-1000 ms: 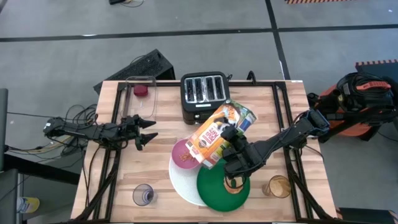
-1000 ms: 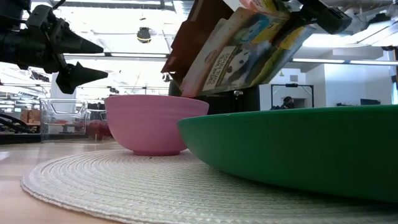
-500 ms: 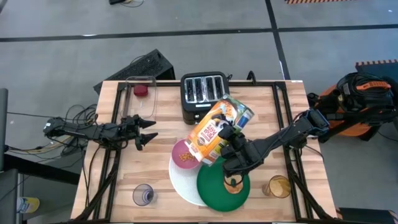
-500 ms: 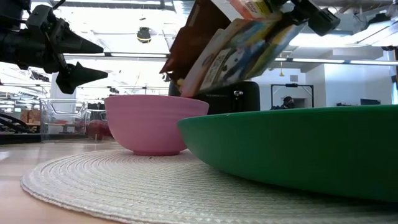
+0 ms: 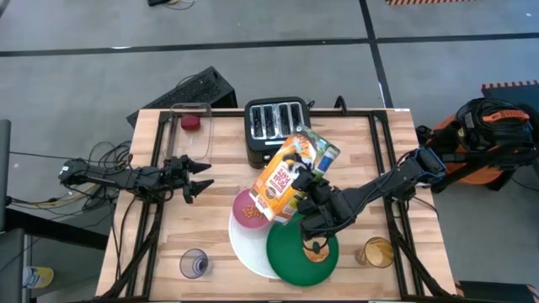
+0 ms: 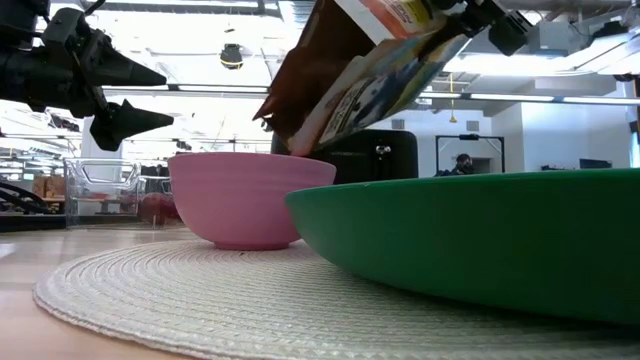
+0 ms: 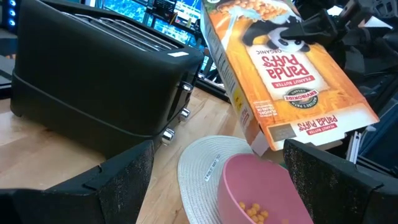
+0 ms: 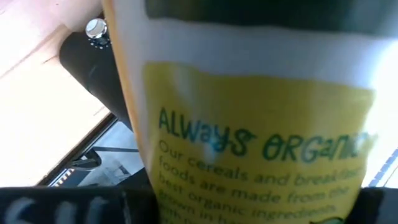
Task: Arrange a breakfast setting
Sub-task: Pour the cereal from the cereal box into the pink bowl
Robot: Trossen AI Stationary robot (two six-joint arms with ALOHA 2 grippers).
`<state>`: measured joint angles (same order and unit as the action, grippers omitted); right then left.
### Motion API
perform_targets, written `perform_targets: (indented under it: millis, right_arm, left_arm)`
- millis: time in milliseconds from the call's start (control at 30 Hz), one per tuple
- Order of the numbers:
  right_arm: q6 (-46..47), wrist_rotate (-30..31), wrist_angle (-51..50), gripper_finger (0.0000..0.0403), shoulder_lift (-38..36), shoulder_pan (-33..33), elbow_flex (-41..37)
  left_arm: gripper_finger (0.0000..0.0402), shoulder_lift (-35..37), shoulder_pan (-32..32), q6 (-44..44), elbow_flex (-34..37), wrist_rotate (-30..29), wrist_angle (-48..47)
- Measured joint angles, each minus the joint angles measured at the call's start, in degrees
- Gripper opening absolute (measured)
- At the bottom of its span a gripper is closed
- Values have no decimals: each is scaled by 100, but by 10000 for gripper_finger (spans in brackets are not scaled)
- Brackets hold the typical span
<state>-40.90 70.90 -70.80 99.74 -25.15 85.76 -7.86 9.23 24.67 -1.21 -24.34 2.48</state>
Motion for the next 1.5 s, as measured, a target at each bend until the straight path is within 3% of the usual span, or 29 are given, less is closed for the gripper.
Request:
perform_targets:
  millis: [300, 500, 900, 1067, 1500]
  right_arm:
    - [-602, 135, 293, 185, 0, 7, 0]
    - [-414, -53, 339, 185, 0, 88, 2]
    - [1446, -644, -433, 185, -7, 125, 7]
    - [877, -619, -505, 185, 2, 76, 77]
    - [808, -880, -508, 185, 0, 133, 203]
  left_arm:
    - [344, 0, 0, 0, 0, -2, 2]
    - [344, 0, 0, 0, 0, -2, 0]
    - [344, 0, 0, 0, 0, 0, 1]
    - [344, 0, 0, 0, 0, -1, 0]
    - [344, 0, 0, 0, 0, -1, 0]
